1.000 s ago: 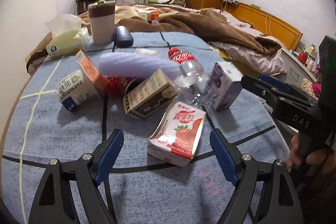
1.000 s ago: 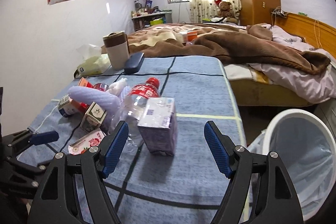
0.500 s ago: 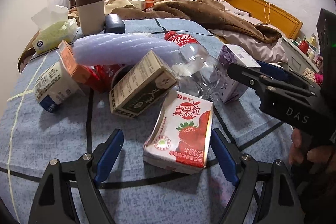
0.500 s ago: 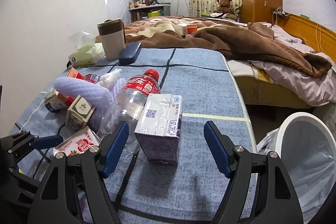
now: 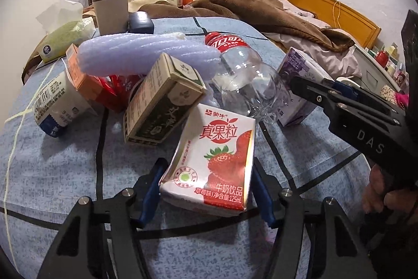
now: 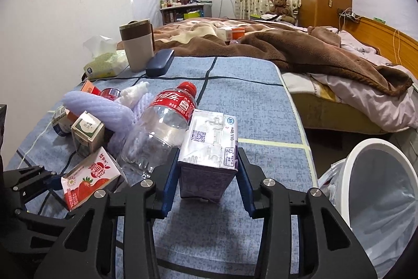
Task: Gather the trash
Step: 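Grasp the strawberry milk carton with left tool while right tool grasps the purple carton, then carry both cartons with both tools over the white bin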
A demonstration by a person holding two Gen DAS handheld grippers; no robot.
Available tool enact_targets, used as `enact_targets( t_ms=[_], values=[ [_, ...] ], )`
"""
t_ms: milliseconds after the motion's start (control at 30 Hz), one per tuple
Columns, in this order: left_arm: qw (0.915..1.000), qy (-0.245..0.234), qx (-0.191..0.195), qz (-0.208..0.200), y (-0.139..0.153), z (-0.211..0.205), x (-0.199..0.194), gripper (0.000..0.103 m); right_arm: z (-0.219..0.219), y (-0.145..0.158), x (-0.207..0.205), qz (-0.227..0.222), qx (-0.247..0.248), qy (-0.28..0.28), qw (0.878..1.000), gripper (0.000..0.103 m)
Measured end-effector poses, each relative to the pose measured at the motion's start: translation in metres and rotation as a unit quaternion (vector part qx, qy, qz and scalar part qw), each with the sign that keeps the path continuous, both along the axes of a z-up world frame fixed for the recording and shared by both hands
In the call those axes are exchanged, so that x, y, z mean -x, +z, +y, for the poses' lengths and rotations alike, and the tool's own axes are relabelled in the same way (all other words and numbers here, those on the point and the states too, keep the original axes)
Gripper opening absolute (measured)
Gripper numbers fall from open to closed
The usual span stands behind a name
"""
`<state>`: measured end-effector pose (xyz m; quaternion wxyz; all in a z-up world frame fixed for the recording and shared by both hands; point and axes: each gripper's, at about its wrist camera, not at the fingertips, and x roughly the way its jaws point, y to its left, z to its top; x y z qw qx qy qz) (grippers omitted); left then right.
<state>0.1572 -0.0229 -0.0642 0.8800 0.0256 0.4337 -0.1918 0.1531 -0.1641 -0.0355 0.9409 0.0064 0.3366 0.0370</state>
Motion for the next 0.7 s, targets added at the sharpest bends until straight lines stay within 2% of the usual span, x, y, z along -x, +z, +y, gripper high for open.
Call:
enact_targets(
  t_ms=[467, 700],
  values=[
    [0.9998, 0.012, 0.013, -0.008, 0.009, 0.003, 0.009, 0.063, -0.008, 0.007, 0.01, -0.017, -0.01, -0.01, 1.0, 0.041],
    [0.9992, 0.016, 0.026, -0.026, 0.021, 0.005, 0.019, 0.059, -0.014, 0.013, 0.019, -0.029, -0.02, -0.013, 0.999, 0.041]
  ],
)
